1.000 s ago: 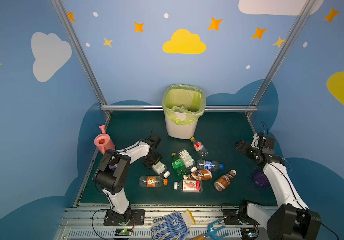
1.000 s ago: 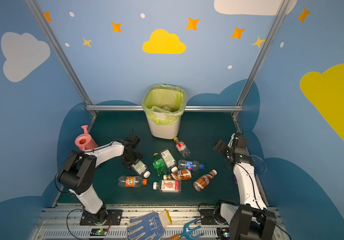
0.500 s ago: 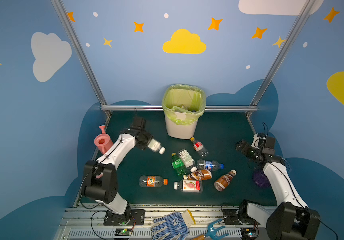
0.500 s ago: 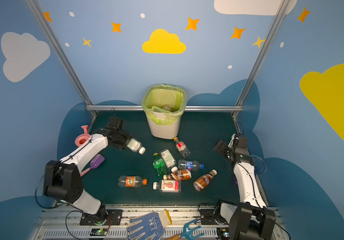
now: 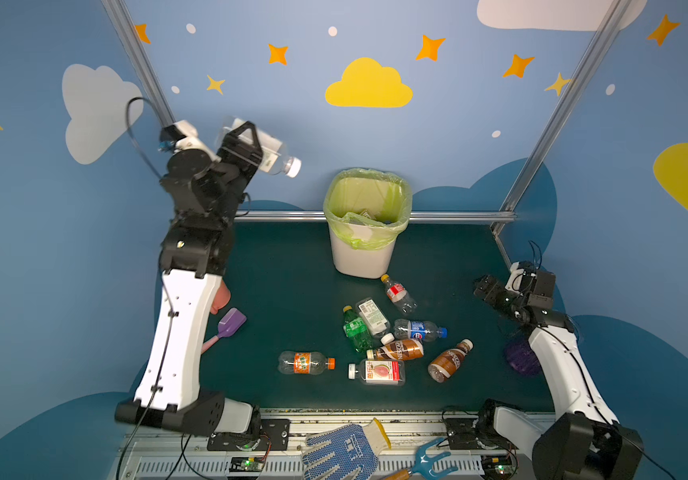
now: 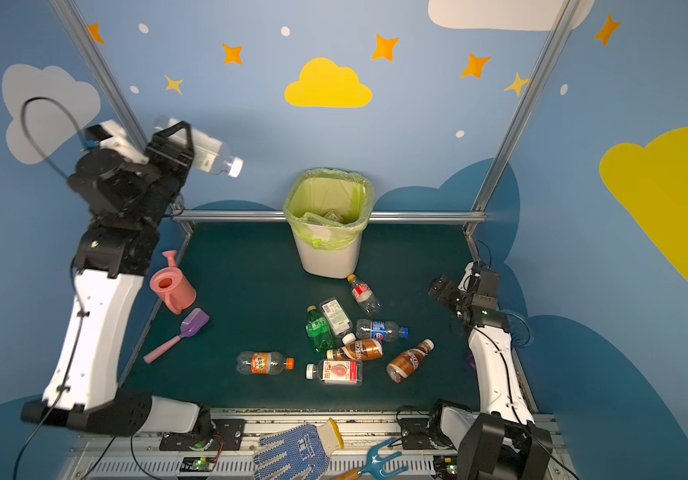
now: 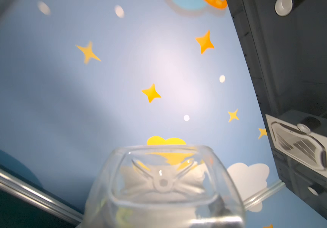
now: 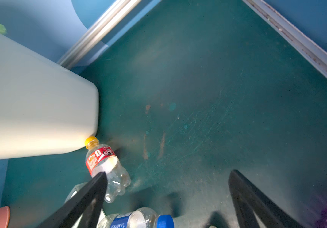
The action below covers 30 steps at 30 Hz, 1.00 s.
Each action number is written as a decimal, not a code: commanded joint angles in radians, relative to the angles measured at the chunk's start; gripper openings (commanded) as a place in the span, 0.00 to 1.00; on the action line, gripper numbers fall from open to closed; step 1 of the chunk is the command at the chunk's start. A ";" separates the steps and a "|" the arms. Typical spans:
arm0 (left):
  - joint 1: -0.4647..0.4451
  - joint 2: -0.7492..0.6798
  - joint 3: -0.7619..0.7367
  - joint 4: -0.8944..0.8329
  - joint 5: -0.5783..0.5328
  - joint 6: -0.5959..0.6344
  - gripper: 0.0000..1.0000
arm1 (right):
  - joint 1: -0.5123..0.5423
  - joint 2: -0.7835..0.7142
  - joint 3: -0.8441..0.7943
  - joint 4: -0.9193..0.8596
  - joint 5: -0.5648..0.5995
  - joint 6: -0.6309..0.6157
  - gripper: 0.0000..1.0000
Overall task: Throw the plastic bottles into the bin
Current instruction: 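Lift the clear bottle with the left gripper and release it over the bin, then grasp and lift a brown coffee bottle with the right gripper while the left gripper withdraws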
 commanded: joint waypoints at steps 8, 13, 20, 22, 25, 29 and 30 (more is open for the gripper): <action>-0.166 0.569 0.708 -0.332 0.062 0.134 1.00 | -0.003 -0.053 0.021 -0.055 -0.040 -0.004 0.95; -0.193 0.299 0.352 -0.147 -0.071 0.264 1.00 | -0.004 -0.111 -0.017 -0.093 0.005 0.026 0.96; -0.193 0.220 0.278 -0.199 -0.062 0.313 1.00 | -0.004 -0.115 -0.027 -0.241 0.034 0.098 0.97; -0.193 0.183 0.204 -0.186 -0.069 0.318 1.00 | -0.004 -0.117 -0.033 -0.296 0.038 0.120 0.98; -0.192 0.108 0.033 -0.127 -0.085 0.327 1.00 | -0.003 -0.120 -0.046 -0.372 0.015 0.136 0.98; -0.166 -0.014 -0.221 -0.058 -0.096 0.313 1.00 | 0.003 -0.148 -0.085 -0.445 -0.023 0.183 0.98; -0.156 -0.044 -0.278 -0.053 -0.093 0.307 1.00 | 0.007 -0.161 -0.098 -0.456 -0.036 0.194 0.98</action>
